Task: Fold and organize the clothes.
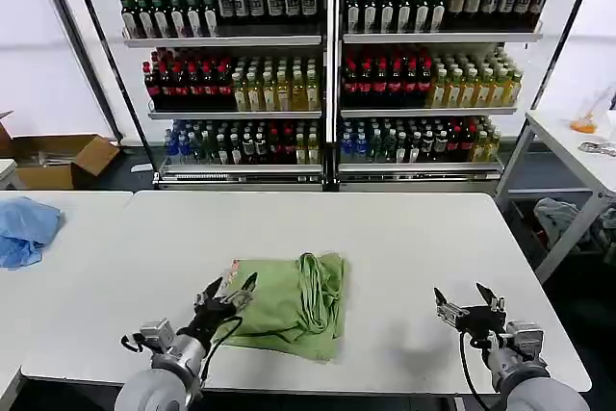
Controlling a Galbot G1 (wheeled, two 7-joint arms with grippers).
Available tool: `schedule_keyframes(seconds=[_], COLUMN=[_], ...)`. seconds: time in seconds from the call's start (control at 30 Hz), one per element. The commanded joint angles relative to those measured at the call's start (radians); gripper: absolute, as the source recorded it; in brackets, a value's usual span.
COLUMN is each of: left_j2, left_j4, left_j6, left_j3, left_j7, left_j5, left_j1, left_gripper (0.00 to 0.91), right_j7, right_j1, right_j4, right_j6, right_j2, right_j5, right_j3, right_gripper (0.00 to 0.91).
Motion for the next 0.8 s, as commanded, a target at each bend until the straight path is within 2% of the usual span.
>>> schedule_keyframes(seconds=[0.03, 0.33, 0.57, 0.73, 0.8], left_j2=[0.011, -0.014, -0.011, -0.016, -0.023], left_j4=[0.082, 0.119, 0.157, 0.12, 0.109], left_j6=[0.039, 0.112, 0.159, 0.196, 0.198], left_j3=[-0.047, -0.011, -0.011, -0.037, -0.043], left_j7=[-0.014, 0.039, 0.042, 0.061, 0.076], left_j5=[0.132, -0.07, -0.103, -0.296, -0.359], left_j1=[0.027, -0.047, -0.079, -0.075, -0.072], left_gripper=[0.907, 0.907, 0.907, 0.907, 0.846], right_j7=[0.0, 0.0, 0.0, 0.002, 0.003], right_j1=[0.0, -0.002, 0.001, 0.002, 0.001], right_j4=[-0.001, -0.003, -0.005, -0.004, -0.002], right_j6=[0.0, 0.0, -0.001, -0.001, -0.002], right_j2=[0.001, -0.005, -0.008, -0.006, -0.005], right_j5=[-0.001, 0.002, 0.005, 0.006, 0.006], right_j3=[0.001, 0.012, 0.015, 0.017, 0.017], right_gripper=[0.907, 0.907, 0.907, 0.907, 0.907])
